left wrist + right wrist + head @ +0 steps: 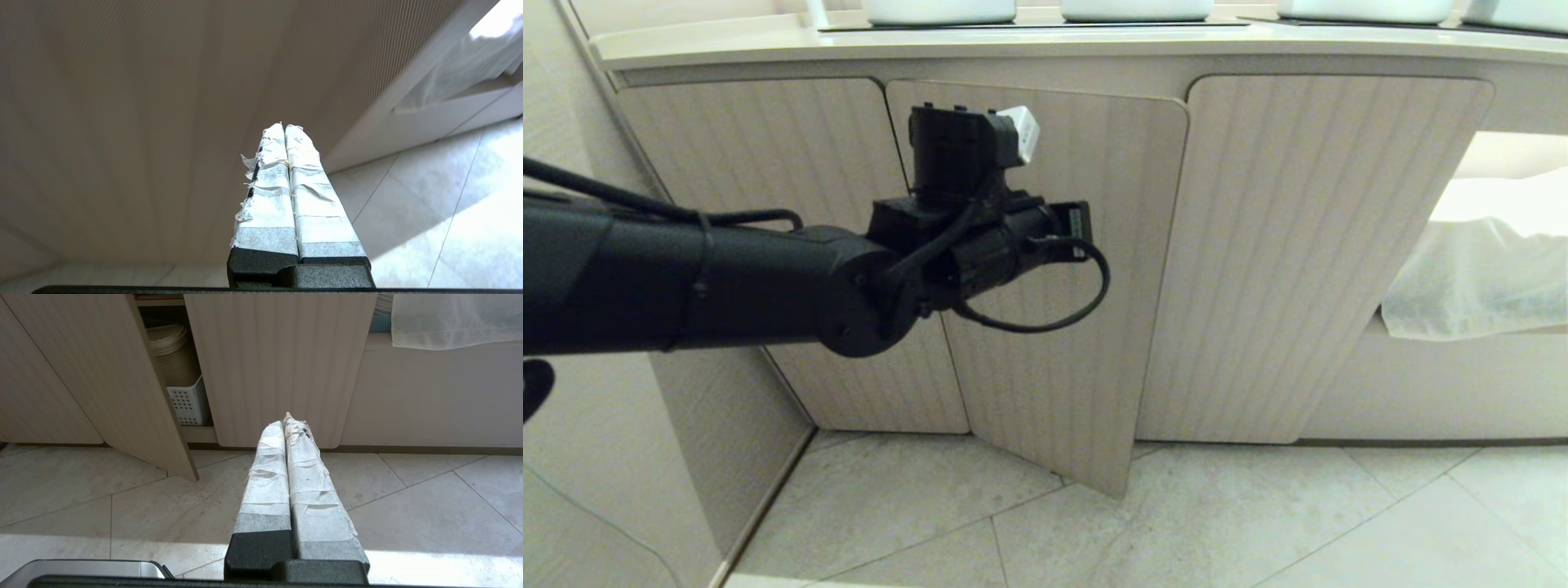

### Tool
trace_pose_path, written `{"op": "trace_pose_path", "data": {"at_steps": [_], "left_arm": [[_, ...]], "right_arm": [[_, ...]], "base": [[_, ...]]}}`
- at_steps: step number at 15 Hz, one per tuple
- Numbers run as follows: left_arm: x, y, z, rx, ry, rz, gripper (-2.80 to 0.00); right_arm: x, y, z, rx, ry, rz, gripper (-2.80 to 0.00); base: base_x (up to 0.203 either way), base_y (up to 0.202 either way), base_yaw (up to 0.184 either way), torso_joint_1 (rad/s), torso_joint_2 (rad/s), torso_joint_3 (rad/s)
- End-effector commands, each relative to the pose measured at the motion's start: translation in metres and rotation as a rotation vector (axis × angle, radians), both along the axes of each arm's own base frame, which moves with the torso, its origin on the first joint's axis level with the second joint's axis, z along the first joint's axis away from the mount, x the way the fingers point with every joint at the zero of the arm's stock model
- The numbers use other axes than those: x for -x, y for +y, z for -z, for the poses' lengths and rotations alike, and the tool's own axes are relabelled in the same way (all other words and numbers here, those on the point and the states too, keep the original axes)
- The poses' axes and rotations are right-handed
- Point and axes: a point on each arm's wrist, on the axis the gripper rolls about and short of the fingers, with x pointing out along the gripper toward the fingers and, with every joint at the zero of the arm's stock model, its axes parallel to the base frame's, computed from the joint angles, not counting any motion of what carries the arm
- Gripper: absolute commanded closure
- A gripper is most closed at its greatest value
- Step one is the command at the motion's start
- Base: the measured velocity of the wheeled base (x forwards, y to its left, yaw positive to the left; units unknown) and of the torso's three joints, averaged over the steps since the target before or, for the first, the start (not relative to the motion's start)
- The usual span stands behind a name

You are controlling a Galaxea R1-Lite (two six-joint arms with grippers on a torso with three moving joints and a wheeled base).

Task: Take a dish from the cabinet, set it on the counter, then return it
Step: Close the cabinet door

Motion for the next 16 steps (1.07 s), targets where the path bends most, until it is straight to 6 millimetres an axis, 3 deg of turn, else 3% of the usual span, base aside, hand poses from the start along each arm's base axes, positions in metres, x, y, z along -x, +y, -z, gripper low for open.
{"op": "trace_pose_path", "data": {"at_steps": [1,6,12,16], "left_arm": [[0.022,0.019,-0.008,-0.001,0.003,-0.004,0.00],[0.061,0.053,0.000,-0.040,0.045,-0.013,0.00],[0.062,0.089,-0.004,-0.082,0.012,-0.129,0.00],[0.075,0.102,-0.004,-0.099,0.004,-0.186,0.00]], "right_arm": [[0.000,0.000,0.000,0.000,0.000,0.000,0.00],[0.000,0.000,0.000,0.000,0.000,0.000,0.00],[0.000,0.000,0.000,0.000,0.000,0.000,0.00],[0.000,0.000,0.000,0.000,0.000,0.000,0.00]], "base": [[0.000,0.000,0.000,0.000,0.00,0.000],[0.000,0.000,0.000,0.000,0.00,0.000],[0.000,0.000,0.000,0.000,0.00,0.000],[0.000,0.000,0.000,0.000,0.00,0.000]]}}
